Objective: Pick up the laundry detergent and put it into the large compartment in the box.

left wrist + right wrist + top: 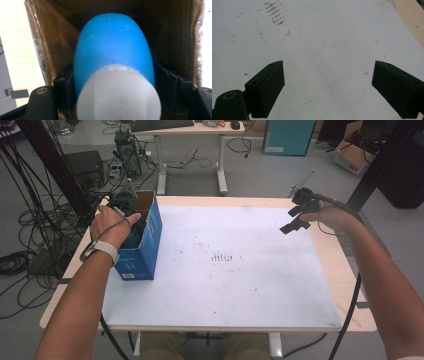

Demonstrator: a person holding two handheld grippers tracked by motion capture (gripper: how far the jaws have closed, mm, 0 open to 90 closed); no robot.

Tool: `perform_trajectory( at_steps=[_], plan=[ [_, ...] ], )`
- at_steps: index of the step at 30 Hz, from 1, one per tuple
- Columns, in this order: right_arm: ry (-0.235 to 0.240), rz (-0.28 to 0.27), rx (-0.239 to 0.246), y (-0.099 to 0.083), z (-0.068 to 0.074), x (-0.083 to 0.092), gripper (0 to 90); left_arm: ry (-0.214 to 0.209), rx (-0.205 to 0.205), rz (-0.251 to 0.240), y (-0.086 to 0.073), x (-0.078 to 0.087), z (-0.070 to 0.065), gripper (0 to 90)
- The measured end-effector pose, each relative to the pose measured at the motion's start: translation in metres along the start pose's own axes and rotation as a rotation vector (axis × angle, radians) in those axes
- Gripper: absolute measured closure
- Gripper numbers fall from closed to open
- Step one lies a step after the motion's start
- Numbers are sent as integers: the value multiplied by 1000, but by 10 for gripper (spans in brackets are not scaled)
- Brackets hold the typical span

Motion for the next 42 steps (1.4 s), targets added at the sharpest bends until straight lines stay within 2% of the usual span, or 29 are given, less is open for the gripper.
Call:
perform_trajectory(
  at_steps=[3, 6, 9, 11, 12, 17, 18, 20, 22, 23, 26, 27, 28, 29, 30, 31, 38, 42],
  plan=[
    [0, 2, 0, 0, 1, 0, 110, -14, -9, 2, 0, 4, 1, 273],
    [0, 3, 1, 1, 1, 0, 110, -5, -15, -1, 1, 9, 2, 240],
    [-1, 4, -4, 0, 1, 0, 110, -26, -20, -17, 2, 18, 2, 180],
    [-1, 5, -2, 0, 1, 0, 110, -33, -29, -20, 3, 24, 3, 93],
    [0, 4, -1, 0, 1, 0, 110, -34, -36, -20, 3, 27, 4, 79],
    [-4, 5, -3, -2, 1, 3, 110, -36, -53, -47, 2, 45, 9, 70],
    [-5, 5, -5, -2, 2, 4, 110, -38, -60, -59, 2, 53, 10, 68],
    [-6, 6, -6, -2, 2, 5, 110, -39, -64, -62, 2, 56, 10, 63],
    [-8, 7, -5, -2, 3, 6, 110, -30, -100, -76, 0, 70, 10, 56],
    [-8, 7, -5, -2, 3, 6, 110, -30, -100, -76, 0, 70, 10, 46],
    [-7, 6, -3, -2, 5, 7, 110, -46, -165, -92, 0, 86, 4, 47],
    [-7, 6, -3, -2, 5, 7, 110, -46, -165, -92, 0, 86, 4, 47],
    [-7, 5, -2, -2, 5, 7, 110, -47, -183, -98, 0, 90, 2, 47],
    [-7, 5, 0, -2, 5, 8, 110, -47, -201, -106, 0, 94, -1, 46],
    [-10, 7, -2, -3, 6, 9, 110, -49, -244, -116, -1, 101, -8, 46],
    [-10, 7, -2, -3, 6, 9, 110, -49, -244, -116, -1, 101, -8, 46],
    [-15, 6, -8, -5, 7, 13, 110, -57, -347, -89, -2, 112, -30, 52],
    [-15, 9, -11, -7, 8, 14, 110, -51, -400, -107, -1, 119, -42, 54]
  ],
)
Point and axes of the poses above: each handheld gripper's, and its own axes: x roughly backward along the jaws, y roughly out of its top, z roughly to its left, the point moved 6 cm from there along -x, roughly forward along the jaws, and after that the axes turned 1 degree about -x, right-handed, at the moved point
